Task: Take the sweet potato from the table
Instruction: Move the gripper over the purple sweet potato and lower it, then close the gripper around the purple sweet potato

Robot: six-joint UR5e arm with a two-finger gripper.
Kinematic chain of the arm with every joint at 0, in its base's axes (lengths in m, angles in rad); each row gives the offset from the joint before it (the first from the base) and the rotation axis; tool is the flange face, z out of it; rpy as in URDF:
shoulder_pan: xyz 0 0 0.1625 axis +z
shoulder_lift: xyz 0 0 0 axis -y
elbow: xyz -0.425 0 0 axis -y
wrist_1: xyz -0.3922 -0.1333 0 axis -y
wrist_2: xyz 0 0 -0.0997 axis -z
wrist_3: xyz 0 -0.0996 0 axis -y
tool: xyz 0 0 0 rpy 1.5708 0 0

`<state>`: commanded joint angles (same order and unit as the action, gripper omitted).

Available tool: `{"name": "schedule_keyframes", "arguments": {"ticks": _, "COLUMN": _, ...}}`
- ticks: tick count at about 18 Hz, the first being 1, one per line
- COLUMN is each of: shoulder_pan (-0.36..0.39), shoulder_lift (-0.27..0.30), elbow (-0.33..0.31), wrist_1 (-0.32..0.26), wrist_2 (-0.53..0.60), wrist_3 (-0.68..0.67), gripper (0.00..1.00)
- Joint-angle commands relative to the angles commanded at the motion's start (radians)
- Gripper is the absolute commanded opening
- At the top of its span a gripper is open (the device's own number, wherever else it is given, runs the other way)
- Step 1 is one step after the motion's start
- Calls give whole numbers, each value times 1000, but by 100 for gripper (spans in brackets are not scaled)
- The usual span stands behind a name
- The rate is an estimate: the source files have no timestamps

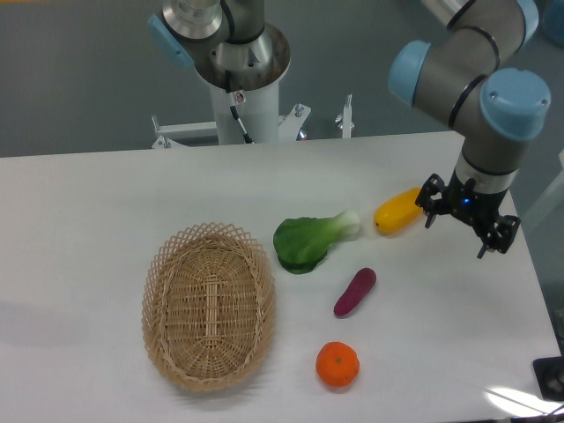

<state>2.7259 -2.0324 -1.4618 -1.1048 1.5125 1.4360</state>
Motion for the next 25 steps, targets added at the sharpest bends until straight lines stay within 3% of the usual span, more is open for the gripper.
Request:
{"name": "schedule_keyframes", "arguments": {"ticks": 3, "shoulder_pan": -34, "shoulder_lift": -41, "elbow": -38, "wrist_1": 135, "wrist_2": 5, "wrist_3": -66, "gripper": 100}}
{"name": "schedule_keyframes", "arguments": {"ticks": 5, "shoulder_pan": -43, "shoulder_lift": -58, "elbow": -63, "wrist_1": 177, "wrist_2": 3, "wrist_3": -113, "gripper": 100}}
{"name": "schedule_keyframes", "arguments": {"ticks": 14, "shoulder_pan": -103, "shoulder_lift": -49, "elbow": -160, "wrist_1": 189, "wrist_2": 2, "wrist_3": -201, "gripper": 100}}
{"name": "schedule_keyframes", "arguments": {"ticks": 19, "shoulder_pan": -150, "shoulder_lift": -57, "elbow": -219, "wrist_1": 259, "wrist_2": 3, "wrist_3": -266, "gripper": 100}}
{"name": "schedule_keyframes", "arguments": {"ticks": 25, "shoulder_pan": -173, "shoulder_lift": -63, "elbow": -242, "wrist_1": 269, "wrist_2": 11, "wrist_3": -278, "gripper": 100}}
